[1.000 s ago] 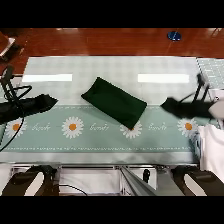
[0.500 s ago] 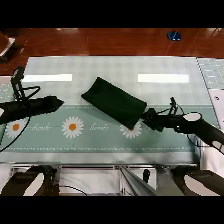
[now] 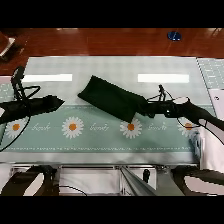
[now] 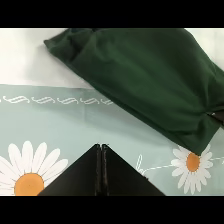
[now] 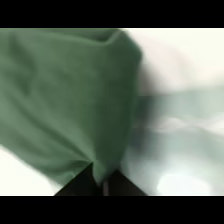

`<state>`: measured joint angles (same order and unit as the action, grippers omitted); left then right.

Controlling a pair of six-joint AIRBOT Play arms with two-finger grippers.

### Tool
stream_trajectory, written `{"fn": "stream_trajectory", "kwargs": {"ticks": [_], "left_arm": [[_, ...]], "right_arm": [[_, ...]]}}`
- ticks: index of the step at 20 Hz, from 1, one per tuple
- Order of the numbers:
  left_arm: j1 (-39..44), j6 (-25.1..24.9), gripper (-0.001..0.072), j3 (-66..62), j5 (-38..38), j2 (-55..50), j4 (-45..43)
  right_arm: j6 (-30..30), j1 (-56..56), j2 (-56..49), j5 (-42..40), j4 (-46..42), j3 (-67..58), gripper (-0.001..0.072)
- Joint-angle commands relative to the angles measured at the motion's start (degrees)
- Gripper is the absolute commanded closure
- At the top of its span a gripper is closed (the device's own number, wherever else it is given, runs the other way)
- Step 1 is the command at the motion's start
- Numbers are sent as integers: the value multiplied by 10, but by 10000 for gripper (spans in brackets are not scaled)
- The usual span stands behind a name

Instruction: Fold the shirts.

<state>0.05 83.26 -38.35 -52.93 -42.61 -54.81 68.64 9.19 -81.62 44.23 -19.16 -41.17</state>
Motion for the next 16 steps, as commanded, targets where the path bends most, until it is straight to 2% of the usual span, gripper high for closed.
{"fn": "stream_trajectory", "kwargs": {"ticks": [1,5,9,12,16], "left_arm": [[0,0,687,0,0,0,0],[0,0,687,0,0,0,0],[0,0,687,0,-1,0,0],[0,0,687,0,0,0,0],[0,0,686,0,-2,0,5]], "right_arm": [[-20,6,-11,73,-46,-84,687],[66,8,18,156,-176,-230,687],[151,-25,75,202,-297,-367,687],[185,-87,106,289,-328,-442,687],[222,-201,148,361,-354,-526,687]]}}
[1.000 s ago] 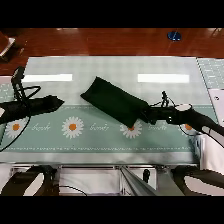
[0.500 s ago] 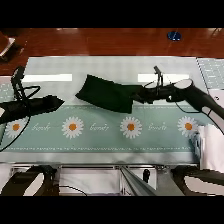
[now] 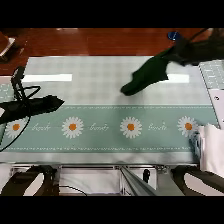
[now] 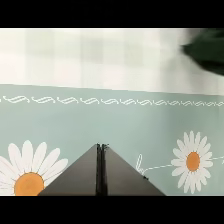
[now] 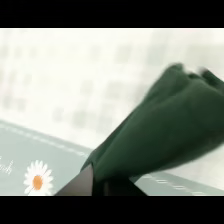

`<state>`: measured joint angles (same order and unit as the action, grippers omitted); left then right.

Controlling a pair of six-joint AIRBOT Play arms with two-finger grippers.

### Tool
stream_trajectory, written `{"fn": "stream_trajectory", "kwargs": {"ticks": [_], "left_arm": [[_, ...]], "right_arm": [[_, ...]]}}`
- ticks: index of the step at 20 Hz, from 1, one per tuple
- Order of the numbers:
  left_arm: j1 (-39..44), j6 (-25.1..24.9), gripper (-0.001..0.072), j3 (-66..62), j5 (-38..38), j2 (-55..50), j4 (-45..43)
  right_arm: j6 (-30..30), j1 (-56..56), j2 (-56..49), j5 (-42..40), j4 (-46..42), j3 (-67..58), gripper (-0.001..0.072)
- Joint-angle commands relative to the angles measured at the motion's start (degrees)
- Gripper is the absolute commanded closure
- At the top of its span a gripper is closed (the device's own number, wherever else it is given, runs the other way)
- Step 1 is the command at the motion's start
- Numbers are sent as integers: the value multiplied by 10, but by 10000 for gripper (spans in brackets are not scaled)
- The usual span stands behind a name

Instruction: Fold the shirts.

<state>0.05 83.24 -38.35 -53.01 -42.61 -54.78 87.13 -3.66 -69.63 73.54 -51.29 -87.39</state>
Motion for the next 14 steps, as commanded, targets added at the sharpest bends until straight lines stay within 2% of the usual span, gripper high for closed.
{"fn": "stream_trajectory", "kwargs": {"ticks": [1,6,11,14], "left_arm": [[0,0,687,0,-1,0,8],[0,0,686,0,1,0,8],[0,0,687,0,6,0,8],[0,0,686,0,16,0,8]], "right_arm": [[45,-108,33,89,-33,-83,687],[62,-302,68,193,-41,-127,686],[47,-453,85,320,-114,-125,687],[45,-515,124,328,-193,-101,687]]}}
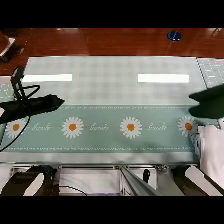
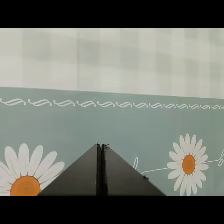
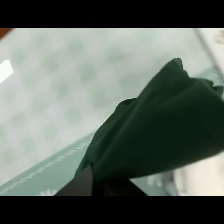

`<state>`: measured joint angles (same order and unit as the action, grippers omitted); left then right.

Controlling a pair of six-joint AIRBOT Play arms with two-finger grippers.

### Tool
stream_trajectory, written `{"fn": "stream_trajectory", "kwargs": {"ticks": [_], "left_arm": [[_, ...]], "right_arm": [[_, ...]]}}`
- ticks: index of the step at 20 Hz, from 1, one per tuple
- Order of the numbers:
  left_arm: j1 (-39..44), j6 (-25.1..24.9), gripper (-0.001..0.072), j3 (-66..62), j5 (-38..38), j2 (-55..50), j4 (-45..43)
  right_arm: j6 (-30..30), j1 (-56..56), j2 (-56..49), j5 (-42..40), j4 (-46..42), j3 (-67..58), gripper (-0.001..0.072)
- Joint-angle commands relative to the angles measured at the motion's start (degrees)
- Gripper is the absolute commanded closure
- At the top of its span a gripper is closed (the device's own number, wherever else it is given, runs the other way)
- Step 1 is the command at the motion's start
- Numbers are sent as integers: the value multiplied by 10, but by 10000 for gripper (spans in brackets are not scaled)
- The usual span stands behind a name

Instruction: Fold the shirts.

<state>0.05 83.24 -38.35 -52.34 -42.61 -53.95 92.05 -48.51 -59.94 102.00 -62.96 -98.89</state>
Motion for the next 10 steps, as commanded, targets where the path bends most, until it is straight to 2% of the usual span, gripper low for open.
{"fn": "stream_trajectory", "kwargs": {"ticks": [1,4,8,9,10], "left_arm": [[0,0,687,0,13,0,0],[0,0,686,0,14,0,0],[0,0,686,0,55,0,4],[1,0,686,0,62,0,6],[4,0,687,0,69,0,6]], "right_arm": [[-8,-83,47,44,-115,35,687],[-9,-117,121,44,-194,159,686],[24,-124,224,43,-373,303,684],[38,-124,247,43,-409,334,576],[44,-124,264,43,-421,368,405]]}}
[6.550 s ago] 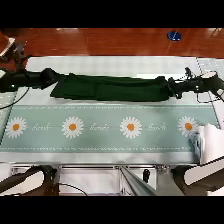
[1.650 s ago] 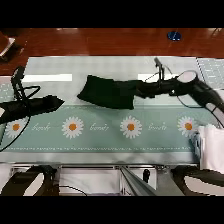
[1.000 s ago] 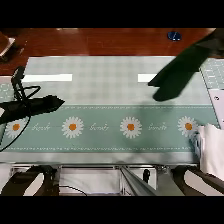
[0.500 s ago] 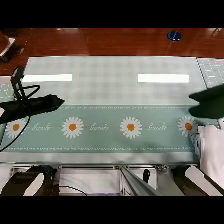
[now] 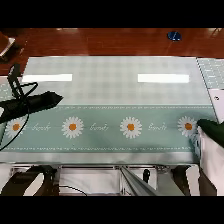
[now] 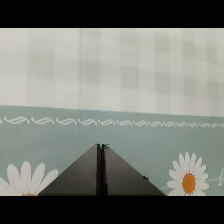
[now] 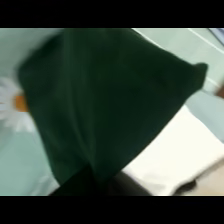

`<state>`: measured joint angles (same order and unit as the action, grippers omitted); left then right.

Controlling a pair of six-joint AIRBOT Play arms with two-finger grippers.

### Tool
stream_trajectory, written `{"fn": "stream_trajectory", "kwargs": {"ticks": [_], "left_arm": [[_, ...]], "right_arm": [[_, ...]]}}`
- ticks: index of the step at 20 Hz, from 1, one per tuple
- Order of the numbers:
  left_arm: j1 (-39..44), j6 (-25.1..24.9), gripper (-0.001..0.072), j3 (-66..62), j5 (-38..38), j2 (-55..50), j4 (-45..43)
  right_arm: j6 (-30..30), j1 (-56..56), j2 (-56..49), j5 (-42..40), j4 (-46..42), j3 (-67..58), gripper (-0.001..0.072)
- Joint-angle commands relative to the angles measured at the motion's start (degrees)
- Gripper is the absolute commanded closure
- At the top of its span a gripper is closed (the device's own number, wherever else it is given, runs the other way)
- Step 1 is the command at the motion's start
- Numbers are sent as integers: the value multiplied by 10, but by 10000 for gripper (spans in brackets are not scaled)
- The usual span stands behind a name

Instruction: Fold the shirts.

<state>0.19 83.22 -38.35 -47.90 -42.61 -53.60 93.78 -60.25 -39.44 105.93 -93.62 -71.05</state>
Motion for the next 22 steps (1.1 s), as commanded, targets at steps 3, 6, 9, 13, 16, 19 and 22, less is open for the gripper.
{"fn": "stream_trajectory", "kwargs": {"ticks": [3,6,9,13,16,19,22], "left_arm": [[10,-1,686,0,33,0,2],[-6,-90,686,-4,136,-1,-23],[-42,-89,665,-75,166,-10,17],[5,-89,644,-260,106,-78,27],[94,-89,636,-350,35,-136,26],[163,-52,633,-332,-9,-175,-54],[186,42,634,-248,-55,-222,-229]], "right_arm": [[28,-6,77,4,-117,176,295],[33,-6,11,-63,-40,126,296],[66,-6,-95,-79,148,-26,306],[2,84,-176,-224,470,-136,686],[-39,328,-177,-357,344,-130,686],[-16,588,-202,-416,136,-72,686],[74,720,-264,-420,-7,24,686]]}}
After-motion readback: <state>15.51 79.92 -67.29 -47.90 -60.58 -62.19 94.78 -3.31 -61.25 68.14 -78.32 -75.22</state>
